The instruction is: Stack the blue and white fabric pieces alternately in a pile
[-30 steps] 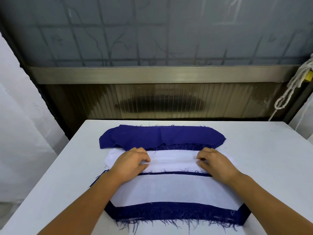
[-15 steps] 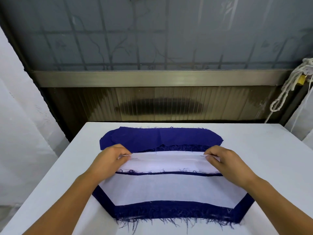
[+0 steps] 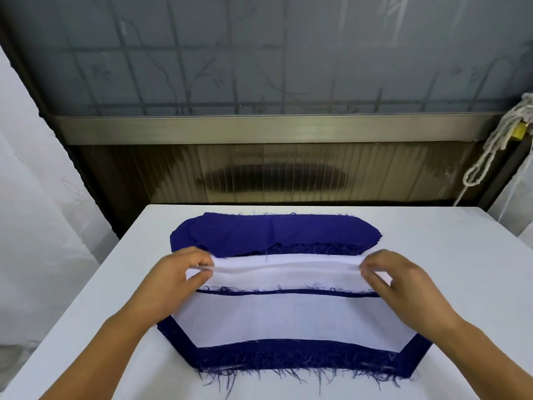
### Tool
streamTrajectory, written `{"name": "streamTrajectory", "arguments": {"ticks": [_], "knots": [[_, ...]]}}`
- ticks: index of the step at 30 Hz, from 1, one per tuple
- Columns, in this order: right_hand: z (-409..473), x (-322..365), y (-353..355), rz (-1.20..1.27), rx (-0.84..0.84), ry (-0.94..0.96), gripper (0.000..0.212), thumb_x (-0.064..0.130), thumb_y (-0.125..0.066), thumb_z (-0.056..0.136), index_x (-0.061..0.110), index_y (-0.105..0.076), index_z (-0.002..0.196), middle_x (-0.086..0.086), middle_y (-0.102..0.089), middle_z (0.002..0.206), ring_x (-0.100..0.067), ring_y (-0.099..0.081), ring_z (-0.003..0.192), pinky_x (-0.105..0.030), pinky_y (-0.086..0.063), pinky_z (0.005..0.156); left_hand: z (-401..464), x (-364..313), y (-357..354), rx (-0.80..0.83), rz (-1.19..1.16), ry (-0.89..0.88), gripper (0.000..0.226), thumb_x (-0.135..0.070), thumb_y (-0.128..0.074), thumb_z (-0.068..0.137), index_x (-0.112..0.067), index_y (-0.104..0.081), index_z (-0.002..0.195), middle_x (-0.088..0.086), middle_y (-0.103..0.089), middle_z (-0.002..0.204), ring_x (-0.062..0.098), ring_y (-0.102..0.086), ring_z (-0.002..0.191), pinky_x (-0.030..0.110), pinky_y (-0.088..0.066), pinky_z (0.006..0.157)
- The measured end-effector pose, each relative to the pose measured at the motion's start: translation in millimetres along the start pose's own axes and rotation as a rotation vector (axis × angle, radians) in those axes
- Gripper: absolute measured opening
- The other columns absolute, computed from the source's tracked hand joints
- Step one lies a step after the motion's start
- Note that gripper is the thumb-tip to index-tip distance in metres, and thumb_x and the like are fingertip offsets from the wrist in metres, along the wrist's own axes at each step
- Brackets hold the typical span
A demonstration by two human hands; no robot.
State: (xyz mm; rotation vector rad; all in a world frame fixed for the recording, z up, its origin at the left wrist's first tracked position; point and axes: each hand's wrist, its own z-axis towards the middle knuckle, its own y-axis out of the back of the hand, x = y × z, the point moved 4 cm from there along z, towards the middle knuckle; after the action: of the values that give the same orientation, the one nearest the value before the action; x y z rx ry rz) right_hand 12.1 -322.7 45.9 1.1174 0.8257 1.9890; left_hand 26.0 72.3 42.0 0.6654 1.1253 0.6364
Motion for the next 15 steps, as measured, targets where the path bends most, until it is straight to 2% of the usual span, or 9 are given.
{"name": "streamTrajectory", "arguments": {"ticks": [2, 4, 6, 7, 8, 15], "knots": [[-27, 6, -4, -0.043, -0.031, 0.191, 0.01, 0.019, -0.059, 0.093, 0.023, -0.067, 0.089, 0.02, -0.063, 0.096, -0.001, -0.058, 0.086, -0.012, -0.043, 0.077, -26, 5, -2, 0.023, -0.037, -0.08, 0.035, -0.005, -0.076, 0.08, -0.038, -0.069, 0.088, -0.027, -0.062, 0.104, -0.005, -0.06, 0.096, 0.003, -0.041, 0.079], [-55, 8, -14, -0.094, -0.041, 0.321, 0.028, 0.031, -0.049, 0.097, 0.017, -0.072, 0.089, 0.011, -0.068, 0.098, -0.006, -0.059, 0.091, -0.018, -0.044, 0.084, -50, 8, -9, 0.073, 0.004, -0.162, 0.04, 0.001, -0.078, 0.076, -0.037, -0.068, 0.088, -0.025, -0.063, 0.107, -0.003, -0.061, 0.097, 0.005, -0.043, 0.076], [-73, 5, -24, -0.111, -0.09, 0.343, 0.04, 0.037, -0.044, 0.099, 0.014, -0.076, 0.088, 0.006, -0.07, 0.099, -0.007, -0.06, 0.095, -0.024, -0.047, 0.084, -64, 6, -15, 0.092, 0.068, -0.221, 0.027, -0.009, -0.074, 0.078, -0.033, -0.068, 0.087, -0.028, -0.062, 0.109, -0.006, -0.059, 0.097, 0.004, -0.042, 0.075], [-77, 4, -27, -0.102, -0.115, 0.335, 0.042, 0.037, -0.043, 0.099, 0.013, -0.076, 0.087, 0.005, -0.07, 0.1, -0.007, -0.059, 0.096, -0.025, -0.047, 0.084, -68, 5, -17, 0.087, 0.086, -0.247, 0.015, -0.018, -0.068, 0.079, -0.03, -0.07, 0.087, -0.028, -0.061, 0.109, -0.007, -0.058, 0.098, 0.005, -0.042, 0.078], [-80, 3, -28, -0.095, -0.136, 0.324, 0.042, 0.036, -0.044, 0.099, 0.012, -0.076, 0.087, 0.005, -0.07, 0.1, -0.007, -0.059, 0.096, -0.026, -0.048, 0.083, -70, 4, -18, 0.085, 0.1, -0.255, 0.013, -0.025, -0.061, 0.079, -0.028, -0.071, 0.087, -0.028, -0.061, 0.11, -0.008, -0.057, 0.099, 0.008, -0.043, 0.08], [-80, 4, -30, -0.128, -0.186, 0.36, 0.032, 0.028, -0.051, 0.095, 0.012, -0.076, 0.085, 0.003, -0.07, 0.097, -0.009, -0.06, 0.092, -0.024, -0.047, 0.083, -69, 6, -19, 0.055, 0.157, -0.312, 0.02, -0.029, -0.054, 0.079, -0.024, -0.072, 0.086, -0.023, -0.063, 0.107, -0.007, -0.057, 0.097, 0.012, -0.046, 0.08]]}}
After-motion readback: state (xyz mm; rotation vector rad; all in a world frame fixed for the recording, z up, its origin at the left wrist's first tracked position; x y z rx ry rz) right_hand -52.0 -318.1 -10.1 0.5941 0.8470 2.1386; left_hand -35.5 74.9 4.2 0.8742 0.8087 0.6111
